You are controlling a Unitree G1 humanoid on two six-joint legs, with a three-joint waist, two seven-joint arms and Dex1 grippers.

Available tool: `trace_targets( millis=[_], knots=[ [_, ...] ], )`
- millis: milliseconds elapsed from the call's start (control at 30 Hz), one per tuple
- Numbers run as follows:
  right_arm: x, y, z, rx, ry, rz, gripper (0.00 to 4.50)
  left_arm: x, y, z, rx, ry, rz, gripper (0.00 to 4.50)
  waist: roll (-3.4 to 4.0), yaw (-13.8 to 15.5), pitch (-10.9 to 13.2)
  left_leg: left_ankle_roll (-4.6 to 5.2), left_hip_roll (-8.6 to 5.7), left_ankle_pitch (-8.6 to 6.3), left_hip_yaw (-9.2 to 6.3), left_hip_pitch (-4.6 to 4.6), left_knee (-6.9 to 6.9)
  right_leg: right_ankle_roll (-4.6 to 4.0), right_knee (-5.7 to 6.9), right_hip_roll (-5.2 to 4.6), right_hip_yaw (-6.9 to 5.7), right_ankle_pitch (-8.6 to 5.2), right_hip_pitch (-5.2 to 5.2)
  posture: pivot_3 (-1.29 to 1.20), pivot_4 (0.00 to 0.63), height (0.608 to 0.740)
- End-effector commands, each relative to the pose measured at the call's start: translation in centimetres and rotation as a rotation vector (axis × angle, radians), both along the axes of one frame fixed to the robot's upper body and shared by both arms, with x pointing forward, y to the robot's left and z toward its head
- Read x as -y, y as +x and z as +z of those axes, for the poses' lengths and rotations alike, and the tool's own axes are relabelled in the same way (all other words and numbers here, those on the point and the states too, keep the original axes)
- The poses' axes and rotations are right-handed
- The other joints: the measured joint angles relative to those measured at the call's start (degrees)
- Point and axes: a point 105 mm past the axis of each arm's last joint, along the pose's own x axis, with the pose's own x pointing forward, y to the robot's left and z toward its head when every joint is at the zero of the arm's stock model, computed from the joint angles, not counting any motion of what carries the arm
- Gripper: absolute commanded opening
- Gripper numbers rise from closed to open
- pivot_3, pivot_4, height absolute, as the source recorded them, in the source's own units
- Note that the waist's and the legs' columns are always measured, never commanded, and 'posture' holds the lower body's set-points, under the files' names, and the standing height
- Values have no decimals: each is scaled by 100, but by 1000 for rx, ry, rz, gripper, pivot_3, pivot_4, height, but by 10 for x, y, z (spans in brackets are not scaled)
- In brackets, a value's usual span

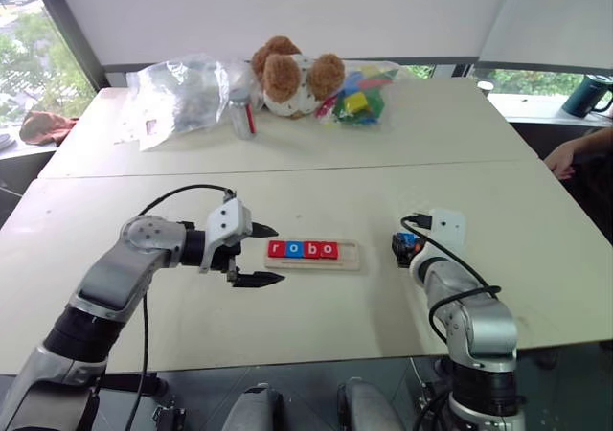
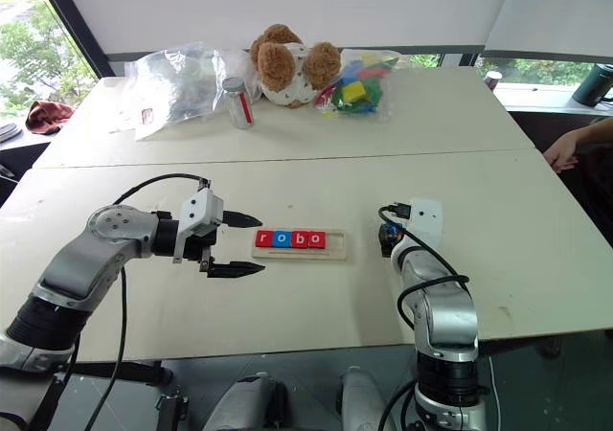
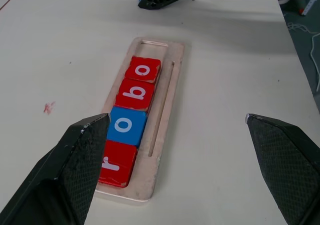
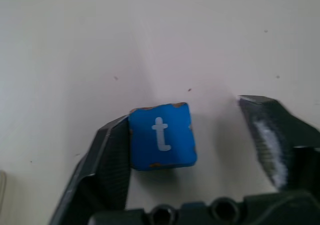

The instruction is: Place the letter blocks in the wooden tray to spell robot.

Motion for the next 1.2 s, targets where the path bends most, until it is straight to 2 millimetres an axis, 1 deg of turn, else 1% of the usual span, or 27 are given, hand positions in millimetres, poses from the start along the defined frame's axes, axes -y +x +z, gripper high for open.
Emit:
trace_targets(
  millis=[33, 67, 100, 133, 167, 233, 267, 333, 433, 567, 767, 867, 967, 1067, 1133, 1200],
  knots=[
    [-6, 2, 20, 71, 10, 82, 4426, -1, 0, 11, 43, -8, -3, 4500, 0, -1, 0, 0, 1, 0, 0, 0, 0, 0, 0, 1, 0, 0, 0, 0, 150, 740],
    [-6, 6, 31, 109, -3, 138, 4426, -3, 0, 13, 42, -14, 1, 4500, 1, 4, 0, 0, 1, 0, 0, 0, -1, 0, 0, 1, 0, 0, 0, 0, 150, 740],
    [-7, 11, 43, 150, -15, 231, 4426, -3, 0, 16, 39, -28, 6, 4500, 5, 7, 3, 0, 1, 0, -1, 0, -1, 0, 0, 2, -2, 0, -1, 0, 150, 740],
    [-8, 14, 56, 185, -56, 368, 4426, -4, 0, 19, 32, -47, 12, 4500, 9, 8, 7, 1, 1, 0, 0, -1, 0, 0, -1, 1, -2, 0, -1, 0, 150, 740],
    [-9, 15, 63, 201, -95, 485, 4426, -5, 0, 21, 25, -61, 17, 4500, 11, 12, 10, 2, -3, -1, 6, -1, 2, 0, -3, 1, -4, 0, 0, 0, 150, 740],
    [-1, 10, 66, 189, -194, 706, 4426, -8, 0, 23, 13, -75, 28, 4500, 9, 47, 11, 11, -7, -6, 8, -1, 6, 1, -12, 3, -9, 0, 8, 0, 150, 740],
    [6, 7, 65, 172, -211, 794, 4426, -11, 0, 24, 5, -83, 35, 4500, 3, 52, 8, 15, -6, -8, 2, 0, 6, 2, -23, 4, -18, -1, 18, 0, 150, 740],
    [26, 4, 56, 116, -260, 945, 4426, -16, 3, 29, -8, -111, 57, 4500, -3, 45, 8, 21, 3, -12, -9, 2, 3, 3, -34, 12, -28, -1, 29, 0, 150, 740],
    [41, 6, 40, 28, -340, 1070, 4426, -22, 6, 30, -15, -107, 77, 4500, -3, 31, 9, 23, 4, -13, -2, 3, 1, 3, -36, 11, -23, -1, 28, 0, 150, 740],
    [44, 14, 29, -32, -311, 1191, 4426, -28, 8, 29, -12, -80, 94, 4500, -1, -35, 11, 21, 5, -12, 13, 8, 7, 3, -23, 3, -7, -1, 24, 0, 150, 740],
    [48, 30, 20, -59, -294, 1221, 4426, -31, 6, 28, -15, -73, 115, 4500, -1, 36, 12, 16, 8, -10, 6, 3, 5, 2, -24, -3, -7, 0, 17, 0, 150, 740],
    [47, 31, 16, -77, -285, 1244, 4426, -34, 4, 26, -16, -64, 127, 4500, -1, 44, 12, 10, 5, -7, 6, 0, 5, 2, -25, -9, -7, 0, 16, 0, 150, 740],
    [46, 29, 12, -90, -285, 1277, 3637, -36, 3, 25, -17, -58, 138, 4500, 0, 36, 12, 5, 4, -5, 6, 0, 5, 2, -26, -13, -7, 0, 16, 0, 150, 740],
    [46, 28, 12, -92, -287, 1296, 2073, -36, 2, 24, -16, -57, 142, 4500, 0, 36, 12, 6, 4, -5, 5, 0, 6, 1, -25, -13, -6, 0, 16, 0, 150, 740],
    [45, 29, 13, -86, -292, 1301, 1148, -35, 2, 23, -15, -56, 144, 4500, 0, 34, 12, 5, 4, -5, 6, 0, 7, 1, -24, -14, -6, 0, 16, 0, 150, 740],
    [38, 31, 21, -61, -281, 1316, 1150, -36, 3, 22, -14, -50, 146, 4500, 0, 34, 12, 4, 4, -4, 5, 1, 6, 1, -24, -14, -6, 1, 16, 0, 150, 740]
  ],
)
